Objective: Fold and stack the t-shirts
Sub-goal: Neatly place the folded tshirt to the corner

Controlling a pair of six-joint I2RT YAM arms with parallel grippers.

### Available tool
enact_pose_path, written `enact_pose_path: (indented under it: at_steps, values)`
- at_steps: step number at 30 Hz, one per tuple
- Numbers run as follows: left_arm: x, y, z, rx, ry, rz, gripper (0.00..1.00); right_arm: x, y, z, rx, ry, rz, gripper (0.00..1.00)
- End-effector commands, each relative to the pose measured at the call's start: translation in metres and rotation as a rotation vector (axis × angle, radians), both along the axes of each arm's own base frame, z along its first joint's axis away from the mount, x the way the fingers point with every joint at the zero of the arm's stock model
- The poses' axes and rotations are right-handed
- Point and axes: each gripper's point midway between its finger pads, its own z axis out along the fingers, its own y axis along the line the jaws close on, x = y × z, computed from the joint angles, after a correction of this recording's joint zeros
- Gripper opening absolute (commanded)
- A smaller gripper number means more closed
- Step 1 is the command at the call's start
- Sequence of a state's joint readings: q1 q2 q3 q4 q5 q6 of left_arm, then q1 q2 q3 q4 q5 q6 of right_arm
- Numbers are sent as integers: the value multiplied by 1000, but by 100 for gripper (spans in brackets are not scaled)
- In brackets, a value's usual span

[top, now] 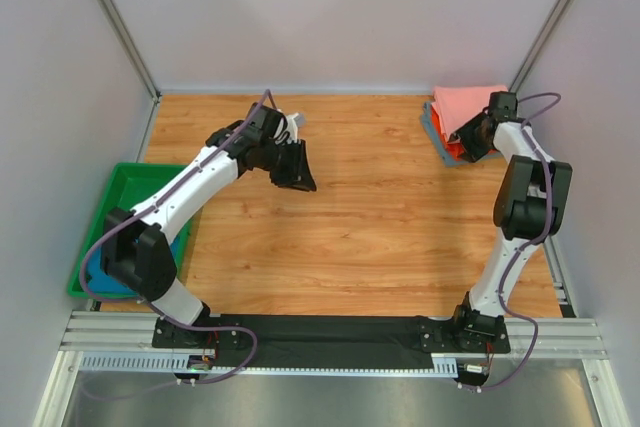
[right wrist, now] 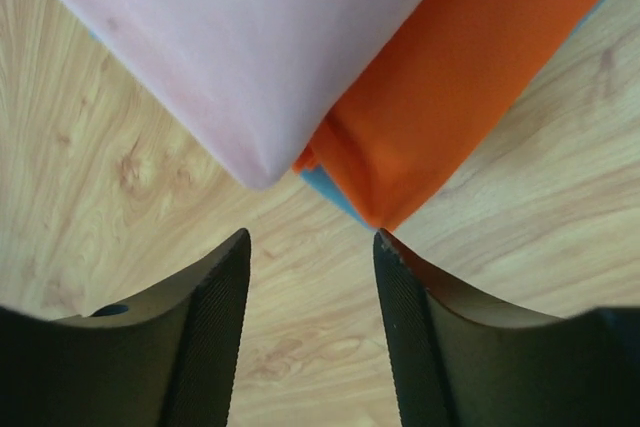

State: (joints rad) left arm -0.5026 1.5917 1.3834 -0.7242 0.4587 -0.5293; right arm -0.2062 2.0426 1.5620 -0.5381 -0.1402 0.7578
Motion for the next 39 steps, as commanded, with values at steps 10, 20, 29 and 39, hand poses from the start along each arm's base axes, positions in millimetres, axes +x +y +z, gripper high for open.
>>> enact_pose_path:
  at_steps: [10,20,29,39]
  values:
    - [-25,17,95,-159,-234,93,36,-145,57,155,-150,-148,395,100]
    - [-70,41,150,-315,-347,162,59,-261,126,242,-34,-464,474,100]
    - [-96,75,159,-209,-428,176,99,-309,119,252,-72,-412,446,100]
    - [-104,76,156,-232,-431,168,99,-304,127,268,-40,-490,463,100]
